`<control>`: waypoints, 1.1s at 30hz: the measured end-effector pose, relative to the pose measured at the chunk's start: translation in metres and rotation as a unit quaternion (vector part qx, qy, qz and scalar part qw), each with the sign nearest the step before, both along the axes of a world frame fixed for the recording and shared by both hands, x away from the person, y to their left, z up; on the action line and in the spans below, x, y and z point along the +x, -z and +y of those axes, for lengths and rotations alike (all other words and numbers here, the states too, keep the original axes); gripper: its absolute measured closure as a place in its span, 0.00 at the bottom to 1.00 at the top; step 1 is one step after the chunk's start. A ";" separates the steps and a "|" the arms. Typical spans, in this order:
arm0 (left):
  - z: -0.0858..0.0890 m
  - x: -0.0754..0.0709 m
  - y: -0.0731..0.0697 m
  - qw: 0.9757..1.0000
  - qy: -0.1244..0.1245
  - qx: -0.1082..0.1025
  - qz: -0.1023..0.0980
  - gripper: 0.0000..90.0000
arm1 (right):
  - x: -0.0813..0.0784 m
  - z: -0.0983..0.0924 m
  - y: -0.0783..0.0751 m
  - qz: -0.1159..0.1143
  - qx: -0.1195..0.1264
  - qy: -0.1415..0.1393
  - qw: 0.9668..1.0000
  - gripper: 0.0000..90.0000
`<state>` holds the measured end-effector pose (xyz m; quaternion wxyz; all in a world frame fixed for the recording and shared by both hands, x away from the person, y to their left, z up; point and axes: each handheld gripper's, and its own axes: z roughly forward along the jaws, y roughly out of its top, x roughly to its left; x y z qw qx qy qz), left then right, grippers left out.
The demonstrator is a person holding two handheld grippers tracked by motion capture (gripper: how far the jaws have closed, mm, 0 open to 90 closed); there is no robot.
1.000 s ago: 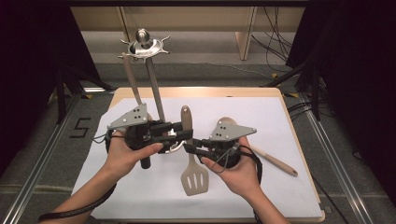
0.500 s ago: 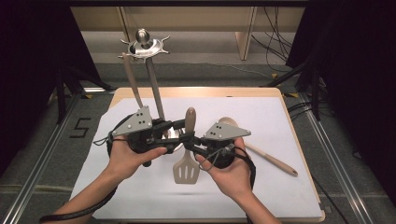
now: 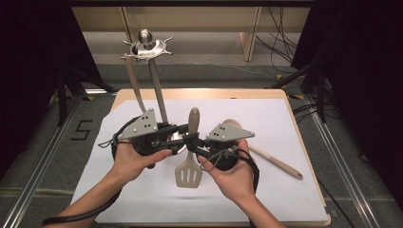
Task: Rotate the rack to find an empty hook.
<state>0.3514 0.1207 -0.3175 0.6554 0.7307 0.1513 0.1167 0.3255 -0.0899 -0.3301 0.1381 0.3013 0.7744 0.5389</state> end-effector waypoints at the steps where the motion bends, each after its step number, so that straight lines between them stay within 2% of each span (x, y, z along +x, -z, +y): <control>1: 0.000 0.000 0.000 1.000 0.003 0.000 -0.002 0.80 | 0.001 -0.001 -0.001 -0.005 -0.004 -0.001 1.000 0.86; 3: 0.001 0.001 -0.001 1.000 0.003 -0.006 0.002 0.81 | 0.000 -0.001 -0.001 0.000 0.000 0.008 1.000 0.86; 6: 0.004 0.001 -0.003 1.000 0.011 -0.008 0.005 0.82 | 0.000 0.000 -0.001 -0.011 0.008 -0.004 1.000 0.86; 9: 0.007 0.001 -0.003 1.000 0.017 -0.009 0.005 0.82 | -0.002 0.000 -0.001 -0.019 0.004 -0.008 1.000 0.83; 12: 0.012 0.002 -0.005 1.000 0.019 -0.005 -0.005 0.82 | -0.004 -0.002 -0.002 -0.027 -0.006 -0.009 1.000 0.78; 15: 0.017 0.004 -0.006 1.000 0.018 -0.011 -0.003 0.82 | -0.006 -0.006 0.000 -0.037 -0.008 -0.007 0.999 0.74; 17: 0.020 0.005 -0.007 1.000 0.017 -0.012 -0.001 0.82 | -0.007 -0.009 0.002 -0.033 -0.006 -0.003 0.999 0.71; 21: 0.025 0.007 -0.008 1.000 0.016 -0.010 -0.002 0.82 | -0.008 -0.022 0.010 -0.024 -0.005 0.015 1.000 0.70; 24: 0.029 0.008 -0.008 1.000 0.015 -0.009 -0.002 0.82 | -0.008 -0.032 0.016 -0.022 -0.014 0.034 0.999 0.69; 25: 0.029 0.008 -0.008 1.000 0.015 -0.008 -0.002 0.82 | -0.006 -0.036 0.019 -0.035 -0.017 0.042 0.998 0.68; 26: 0.030 0.008 -0.008 1.000 0.015 -0.007 -0.002 0.82 | -0.007 -0.039 0.020 -0.019 -0.018 0.046 0.999 0.68; 27: 0.031 0.008 -0.008 1.000 0.015 -0.006 -0.002 0.82 | -0.007 -0.044 0.023 -0.025 -0.026 0.052 0.998 0.68; 28: 0.031 0.008 -0.009 1.000 0.015 -0.005 -0.001 0.82 | -0.007 -0.047 0.025 -0.017 -0.021 0.057 0.998 0.68; 29: 0.032 0.008 -0.009 1.000 0.013 -0.003 -0.002 0.82 | -0.005 -0.050 0.028 -0.023 -0.018 0.058 0.998 0.67; 30: 0.033 0.009 -0.009 1.000 0.009 -0.001 -0.003 0.82 | -0.005 -0.055 0.029 -0.018 -0.028 0.070 0.997 0.67; 32: 0.033 0.009 -0.010 1.000 0.013 -0.003 -0.001 0.82 | -0.004 -0.061 0.033 -0.007 -0.024 0.080 0.996 0.67; 33: 0.034 0.010 -0.011 1.000 0.010 -0.001 -0.002 0.82 | -0.002 -0.065 0.035 -0.010 -0.027 0.074 0.997 0.67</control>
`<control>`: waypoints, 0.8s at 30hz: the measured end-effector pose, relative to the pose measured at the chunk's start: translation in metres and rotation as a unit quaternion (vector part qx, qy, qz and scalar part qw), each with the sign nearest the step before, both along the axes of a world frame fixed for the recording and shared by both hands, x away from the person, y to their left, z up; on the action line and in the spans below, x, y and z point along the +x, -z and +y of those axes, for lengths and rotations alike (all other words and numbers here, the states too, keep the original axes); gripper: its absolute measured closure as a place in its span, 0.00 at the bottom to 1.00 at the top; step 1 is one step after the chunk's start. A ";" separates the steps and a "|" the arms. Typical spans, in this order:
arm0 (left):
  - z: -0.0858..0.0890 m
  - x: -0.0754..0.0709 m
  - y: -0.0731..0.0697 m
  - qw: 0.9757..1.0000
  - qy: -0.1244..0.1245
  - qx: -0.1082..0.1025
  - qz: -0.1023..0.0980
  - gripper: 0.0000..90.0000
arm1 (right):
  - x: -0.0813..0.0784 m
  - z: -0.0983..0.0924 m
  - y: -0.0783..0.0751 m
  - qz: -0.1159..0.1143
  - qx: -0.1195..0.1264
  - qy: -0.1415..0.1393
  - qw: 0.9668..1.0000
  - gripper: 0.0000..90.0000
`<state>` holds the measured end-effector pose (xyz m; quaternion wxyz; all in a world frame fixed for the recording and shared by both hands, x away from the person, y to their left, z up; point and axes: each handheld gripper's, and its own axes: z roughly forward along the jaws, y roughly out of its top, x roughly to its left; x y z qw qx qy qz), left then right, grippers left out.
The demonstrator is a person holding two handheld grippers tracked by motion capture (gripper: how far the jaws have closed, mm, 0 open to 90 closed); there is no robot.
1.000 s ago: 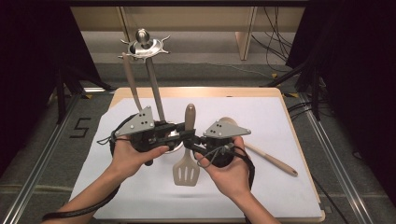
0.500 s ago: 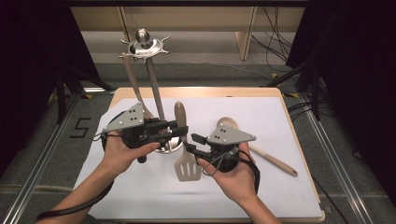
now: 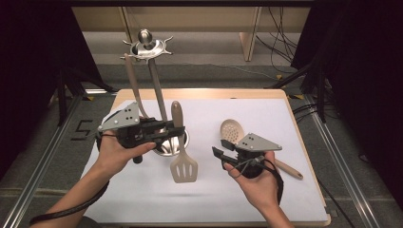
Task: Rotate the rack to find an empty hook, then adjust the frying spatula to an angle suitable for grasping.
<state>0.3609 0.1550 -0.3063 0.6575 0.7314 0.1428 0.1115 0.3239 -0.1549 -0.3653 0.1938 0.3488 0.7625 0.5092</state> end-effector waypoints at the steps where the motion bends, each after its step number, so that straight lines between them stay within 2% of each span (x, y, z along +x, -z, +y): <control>1: 0.001 0.000 -0.001 1.000 -0.002 0.001 0.002 0.82 | 0.000 -0.002 0.002 0.010 0.005 0.014 1.000 0.67; 2: 0.002 0.000 -0.001 1.000 -0.004 -0.003 0.003 0.82 | 0.000 -0.004 0.003 0.020 0.009 0.027 0.999 0.67; 3: 0.004 0.001 -0.002 1.000 -0.005 -0.003 0.001 0.82 | 0.003 -0.007 0.004 0.016 0.001 0.026 1.000 0.67; 4: 0.004 0.001 -0.002 1.000 -0.005 -0.004 0.002 0.82 | 0.003 -0.008 0.006 0.022 0.009 0.032 0.999 0.67; 6: 0.006 0.001 -0.002 1.000 -0.006 -0.003 0.000 0.83 | 0.004 -0.009 0.007 0.023 0.007 0.039 0.999 0.67; 7: 0.007 0.001 -0.003 1.000 -0.006 -0.003 0.000 0.83 | 0.006 -0.010 0.008 0.019 0.002 0.031 0.999 0.67; 10: 0.008 0.001 -0.004 1.000 -0.005 -0.003 0.000 0.83 | 0.006 -0.011 0.009 0.021 0.002 0.039 0.999 0.67; 11: 0.009 0.001 -0.004 1.000 -0.006 -0.004 0.000 0.83 | 0.006 -0.010 0.010 0.027 0.017 0.038 0.999 0.67; 13: 0.010 0.001 -0.005 1.000 -0.008 -0.005 -0.002 0.83 | 0.006 -0.013 0.009 0.022 0.004 0.040 0.999 0.67; 16: 0.012 0.002 -0.007 1.000 -0.010 -0.008 -0.003 0.83 | 0.004 -0.015 0.008 0.023 0.009 0.037 0.999 0.67; 17: 0.012 0.003 -0.007 1.000 -0.011 -0.008 -0.002 0.83 | 0.002 -0.016 0.008 0.031 0.011 0.046 0.998 0.67; 19: 0.014 0.005 -0.008 1.000 -0.012 -0.007 -0.002 0.83 | 0.004 -0.019 0.009 0.022 0.005 0.046 0.999 0.67; 24: 0.017 0.011 -0.010 1.000 -0.013 -0.004 -0.003 0.83 | 0.001 -0.021 0.009 0.027 0.012 0.060 0.998 0.67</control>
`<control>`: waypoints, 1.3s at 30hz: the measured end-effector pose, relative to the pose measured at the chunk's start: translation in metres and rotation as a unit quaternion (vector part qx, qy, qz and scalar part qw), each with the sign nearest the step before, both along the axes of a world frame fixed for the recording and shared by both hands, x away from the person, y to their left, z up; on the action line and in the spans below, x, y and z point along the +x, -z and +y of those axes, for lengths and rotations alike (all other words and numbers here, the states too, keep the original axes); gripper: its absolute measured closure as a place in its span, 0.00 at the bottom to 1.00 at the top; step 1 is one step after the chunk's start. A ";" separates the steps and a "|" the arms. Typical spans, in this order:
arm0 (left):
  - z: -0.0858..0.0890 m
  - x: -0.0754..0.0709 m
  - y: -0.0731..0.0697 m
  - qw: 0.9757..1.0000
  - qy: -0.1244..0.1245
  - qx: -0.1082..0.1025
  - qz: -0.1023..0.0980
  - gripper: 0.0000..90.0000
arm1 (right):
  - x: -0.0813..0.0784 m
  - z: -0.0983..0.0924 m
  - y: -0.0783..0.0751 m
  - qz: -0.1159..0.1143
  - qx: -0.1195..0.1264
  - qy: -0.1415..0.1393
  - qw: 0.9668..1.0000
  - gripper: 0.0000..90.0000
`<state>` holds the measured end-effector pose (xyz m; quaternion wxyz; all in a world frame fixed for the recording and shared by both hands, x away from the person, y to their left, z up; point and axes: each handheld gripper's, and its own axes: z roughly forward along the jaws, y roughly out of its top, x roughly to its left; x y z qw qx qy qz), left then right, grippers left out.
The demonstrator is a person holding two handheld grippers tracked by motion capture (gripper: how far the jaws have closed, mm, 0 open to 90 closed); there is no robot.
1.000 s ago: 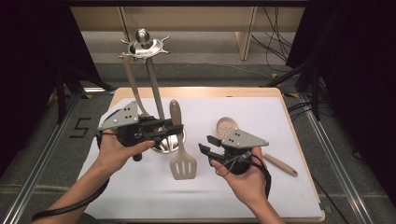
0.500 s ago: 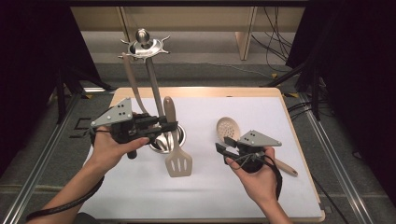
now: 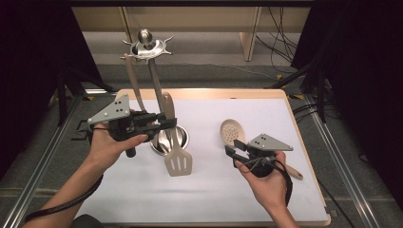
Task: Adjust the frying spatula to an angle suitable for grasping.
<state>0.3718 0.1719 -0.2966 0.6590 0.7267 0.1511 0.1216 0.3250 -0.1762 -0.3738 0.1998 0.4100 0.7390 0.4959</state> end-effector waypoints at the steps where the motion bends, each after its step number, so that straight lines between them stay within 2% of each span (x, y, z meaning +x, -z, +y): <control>1: 0.001 0.001 -0.001 1.000 -0.002 0.002 0.001 0.83 | 0.000 -0.001 0.000 -0.001 -0.004 -0.002 1.000 0.67; 4: 0.002 0.002 -0.003 1.000 -0.008 0.006 -0.003 0.83 | 0.002 -0.003 0.000 -0.014 -0.014 -0.009 1.000 0.67; 5: 0.003 0.003 -0.004 1.000 -0.010 0.007 -0.003 0.83 | 0.002 -0.003 0.000 -0.015 -0.010 -0.008 1.000 0.67; 7: 0.004 0.004 -0.005 1.000 -0.015 0.005 -0.002 0.83 | 0.000 -0.003 0.001 -0.006 -0.006 0.007 1.000 0.67; 8: 0.005 0.004 -0.006 1.000 -0.017 0.006 -0.003 0.83 | 0.000 -0.004 0.001 -0.003 -0.009 -0.002 1.000 0.67; 10: 0.007 0.005 -0.008 1.000 -0.019 0.008 -0.005 0.83 | -0.002 -0.005 0.002 0.004 -0.011 0.003 1.000 0.67; 11: 0.007 0.005 -0.008 1.000 -0.020 0.008 -0.005 0.82 | -0.001 -0.006 0.003 -0.002 -0.013 -0.001 1.000 0.67; 14: 0.008 0.006 -0.010 1.000 -0.022 0.008 -0.005 0.83 | -0.002 -0.006 0.003 0.005 -0.007 0.004 1.000 0.67; 16: 0.009 0.007 -0.011 1.000 -0.024 0.009 -0.005 0.83 | 0.000 -0.007 0.003 -0.005 -0.015 0.000 1.000 0.67; 18: 0.011 0.008 -0.012 1.000 -0.025 0.009 -0.005 0.83 | 0.001 -0.006 0.004 -0.002 -0.007 -0.005 1.000 0.67; 19: 0.011 0.008 -0.012 1.000 -0.026 0.010 -0.005 0.83 | -0.001 -0.004 0.003 0.009 0.002 0.003 1.000 0.67; 20: 0.012 0.009 -0.013 1.000 -0.026 0.011 -0.005 0.83 | 0.001 -0.005 0.002 -0.007 -0.012 0.000 1.000 0.67; 22: 0.014 0.010 -0.013 1.000 -0.029 0.010 -0.006 0.83 | 0.001 -0.004 0.003 0.004 -0.007 0.003 1.000 0.67; 23: 0.015 0.011 -0.014 0.999 -0.030 0.011 -0.007 0.83 | 0.002 -0.003 0.005 -0.006 0.000 0.007 1.000 0.67; 24: 0.016 0.011 -0.014 0.999 -0.031 0.011 -0.006 0.83 | 0.002 -0.003 0.004 0.004 -0.001 -0.002 1.000 0.67; 25: 0.017 0.012 -0.015 0.999 -0.033 0.011 -0.006 0.83 | 0.003 -0.004 0.005 0.004 -0.002 -0.007 1.000 0.67; 27: 0.019 0.013 -0.016 0.999 -0.034 0.010 -0.006 0.83 | 0.002 -0.005 0.004 0.009 -0.006 -0.005 1.000 0.67; 28: 0.020 0.014 -0.017 0.999 -0.035 0.011 -0.007 0.83 | 0.002 -0.005 0.004 0.003 -0.007 -0.003 1.000 0.67; 29: 0.021 0.014 -0.017 0.999 -0.036 0.010 -0.006 0.83 | 0.001 -0.004 0.005 0.009 0.001 0.000 1.000 0.67; 32: 0.024 0.017 -0.018 0.999 -0.042 0.009 -0.003 0.83 | 0.000 -0.004 0.004 0.012 0.001 0.009 1.000 0.67; 35: 0.028 0.019 -0.018 0.999 -0.048 0.009 0.001 0.83 | 0.001 -0.006 0.003 0.003 -0.011 -0.002 1.000 0.67; 36: 0.029 0.020 -0.019 0.999 -0.050 0.010 0.001 0.83 | 0.001 -0.004 0.004 0.008 -0.005 0.000 1.000 0.67; 37: 0.030 0.021 -0.019 0.999 -0.052 0.009 0.001 0.83 | 0.002 -0.005 0.005 0.004 -0.009 -0.006 1.000 0.67; 38: 0.031 0.022 -0.019 0.999 -0.053 0.010 0.001 0.83 | 0.000 -0.004 0.004 0.015 -0.003 0.001 1.000 0.67; 39: 0.032 0.023 -0.019 0.998 -0.054 0.010 0.002 0.83 | 0.001 -0.004 0.005 0.011 -0.008 0.001 1.000 0.67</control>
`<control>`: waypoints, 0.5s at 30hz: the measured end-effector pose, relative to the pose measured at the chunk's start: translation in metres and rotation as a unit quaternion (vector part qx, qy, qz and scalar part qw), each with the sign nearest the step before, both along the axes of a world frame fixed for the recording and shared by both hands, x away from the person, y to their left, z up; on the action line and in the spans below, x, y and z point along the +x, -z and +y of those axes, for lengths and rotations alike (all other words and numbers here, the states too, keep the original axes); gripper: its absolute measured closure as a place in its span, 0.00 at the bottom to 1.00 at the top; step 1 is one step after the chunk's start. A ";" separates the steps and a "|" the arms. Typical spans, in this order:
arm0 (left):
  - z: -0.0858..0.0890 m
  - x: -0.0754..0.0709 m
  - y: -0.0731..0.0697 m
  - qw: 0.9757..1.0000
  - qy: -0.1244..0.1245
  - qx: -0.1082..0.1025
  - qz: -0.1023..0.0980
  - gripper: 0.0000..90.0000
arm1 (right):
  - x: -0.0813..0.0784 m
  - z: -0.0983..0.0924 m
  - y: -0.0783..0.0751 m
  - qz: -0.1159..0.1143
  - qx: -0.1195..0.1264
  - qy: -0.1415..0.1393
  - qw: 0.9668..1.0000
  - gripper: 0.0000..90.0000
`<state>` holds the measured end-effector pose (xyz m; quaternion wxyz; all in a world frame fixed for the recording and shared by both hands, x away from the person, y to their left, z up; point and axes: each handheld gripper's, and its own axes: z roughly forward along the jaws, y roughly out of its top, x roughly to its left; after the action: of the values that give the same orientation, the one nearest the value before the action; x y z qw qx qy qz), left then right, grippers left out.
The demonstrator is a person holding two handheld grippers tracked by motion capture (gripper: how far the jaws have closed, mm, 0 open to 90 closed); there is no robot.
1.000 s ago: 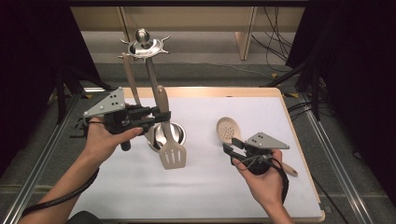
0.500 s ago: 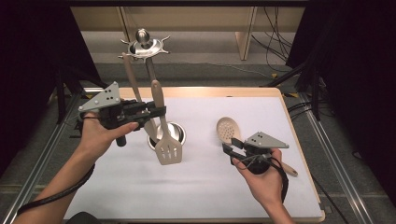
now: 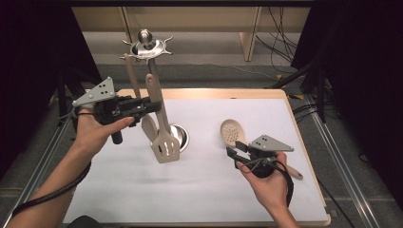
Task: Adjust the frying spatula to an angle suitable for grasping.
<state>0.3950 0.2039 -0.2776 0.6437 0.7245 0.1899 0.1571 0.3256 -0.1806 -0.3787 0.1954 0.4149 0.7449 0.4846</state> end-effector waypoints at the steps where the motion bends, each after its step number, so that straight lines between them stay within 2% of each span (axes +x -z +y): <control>1: 0.001 0.001 0.000 1.000 -0.001 0.000 0.000 0.83 | 0.002 -0.001 0.001 -0.007 -0.003 -0.004 1.000 0.67; 2: 0.001 0.002 0.000 1.000 -0.002 0.001 0.001 0.83 | 0.001 0.000 0.001 -0.002 0.002 0.000 1.000 0.67; 4: 0.002 0.004 -0.001 1.000 -0.005 0.001 0.001 0.83 | 0.002 -0.001 0.000 -0.008 -0.002 -0.007 1.000 0.67; 5: 0.003 0.005 -0.001 1.000 -0.006 0.002 0.002 0.83 | 0.000 0.000 0.000 0.003 0.006 0.002 1.000 0.67; 6: 0.003 0.005 -0.001 1.000 -0.008 0.001 0.003 0.83 | 0.001 0.000 0.000 -0.004 0.007 -0.003 1.000 0.67; 15: 0.008 0.013 -0.008 1.000 -0.013 0.006 0.004 0.83 | 0.000 0.001 0.000 0.000 0.005 -0.002 1.000 0.67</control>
<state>0.4078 0.2116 -0.2692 0.6369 0.7260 0.2010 0.1641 0.3256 -0.1801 -0.3787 0.1923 0.4148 0.7431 0.4887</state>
